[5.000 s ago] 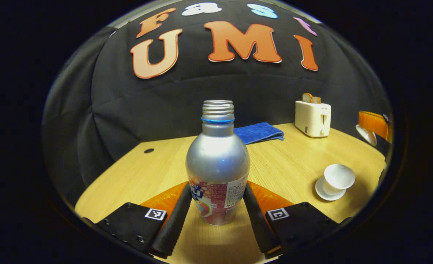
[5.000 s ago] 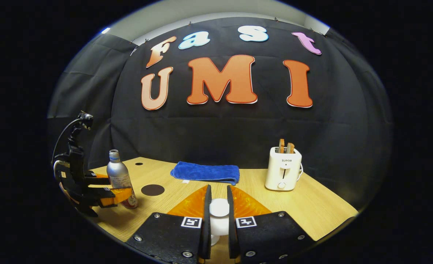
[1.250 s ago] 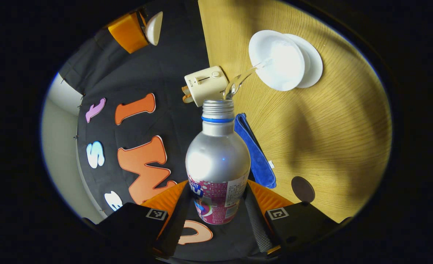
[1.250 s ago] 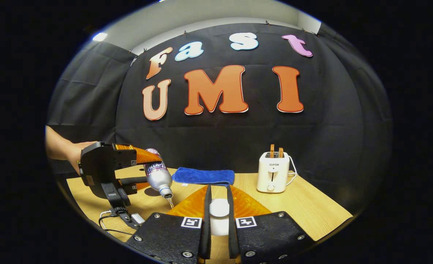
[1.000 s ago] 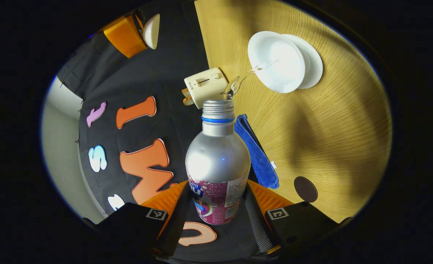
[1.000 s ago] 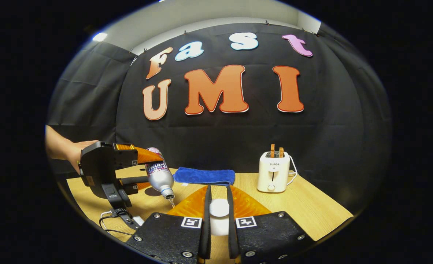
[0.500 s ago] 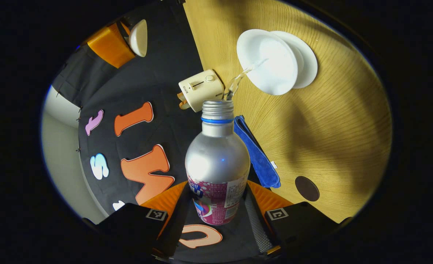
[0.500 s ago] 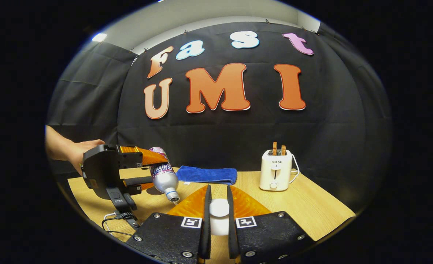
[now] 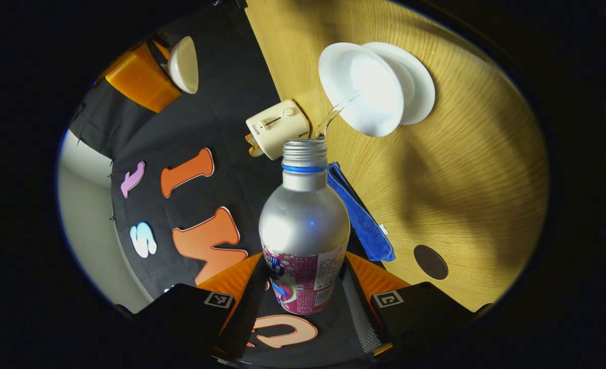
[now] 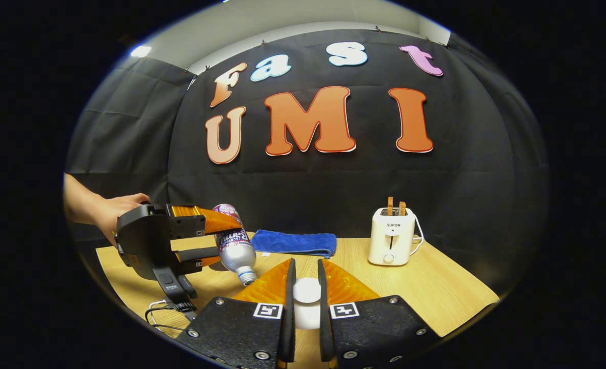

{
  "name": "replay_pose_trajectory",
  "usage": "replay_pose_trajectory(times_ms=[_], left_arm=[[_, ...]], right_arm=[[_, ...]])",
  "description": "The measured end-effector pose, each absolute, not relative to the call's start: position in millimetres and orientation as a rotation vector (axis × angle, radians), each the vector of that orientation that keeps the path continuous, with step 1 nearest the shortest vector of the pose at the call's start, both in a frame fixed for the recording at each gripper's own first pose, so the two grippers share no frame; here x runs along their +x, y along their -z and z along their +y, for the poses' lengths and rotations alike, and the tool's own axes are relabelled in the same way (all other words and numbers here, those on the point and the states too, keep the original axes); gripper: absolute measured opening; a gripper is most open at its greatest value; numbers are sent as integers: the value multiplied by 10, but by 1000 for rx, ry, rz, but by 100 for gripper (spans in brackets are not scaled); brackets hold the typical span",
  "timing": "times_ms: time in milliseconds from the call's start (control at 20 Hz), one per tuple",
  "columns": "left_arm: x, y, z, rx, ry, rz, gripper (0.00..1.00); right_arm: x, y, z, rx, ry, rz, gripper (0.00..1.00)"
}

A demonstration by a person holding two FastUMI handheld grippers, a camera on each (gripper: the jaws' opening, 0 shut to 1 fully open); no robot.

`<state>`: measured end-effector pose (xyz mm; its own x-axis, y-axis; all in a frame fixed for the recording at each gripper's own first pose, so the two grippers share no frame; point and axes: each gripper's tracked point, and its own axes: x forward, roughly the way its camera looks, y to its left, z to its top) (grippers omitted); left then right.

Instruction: Open the teacup lid with one hand, grasp the water bottle and pour water into the teacup with the other hand; after pouring, place the water bottle on the coaster and then close the teacup lid.

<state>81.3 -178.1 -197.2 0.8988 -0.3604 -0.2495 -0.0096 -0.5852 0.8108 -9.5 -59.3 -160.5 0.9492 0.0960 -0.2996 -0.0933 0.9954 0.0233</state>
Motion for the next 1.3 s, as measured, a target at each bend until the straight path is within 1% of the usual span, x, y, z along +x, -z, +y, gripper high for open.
replay_pose_trajectory(times_ms=[400,550,650,900,1050,1150,1250,1300], left_arm=[[769,1966,-1782,2154,479,-292,83],[796,2028,-1719,2147,488,-253,83],[783,2020,-1738,2151,485,-260,82],[753,2021,-1774,2103,489,-280,83],[772,2020,-1705,1994,484,-231,83],[805,1919,-1678,1898,449,-238,83],[854,1835,-1573,1769,401,-209,84],[869,1783,-1536,1710,374,-202,81]], right_arm=[[-101,1633,-535,16,-102,320,19],[-115,1637,-515,15,-106,321,19],[-114,1654,-500,21,-110,328,19],[-118,1661,-490,36,-110,331,19],[-118,1667,-485,34,-113,332,19],[-108,1669,-563,21,-101,335,19],[-92,1635,-605,37,-93,331,19],[-85,1631,-605,40,-93,327,19]])
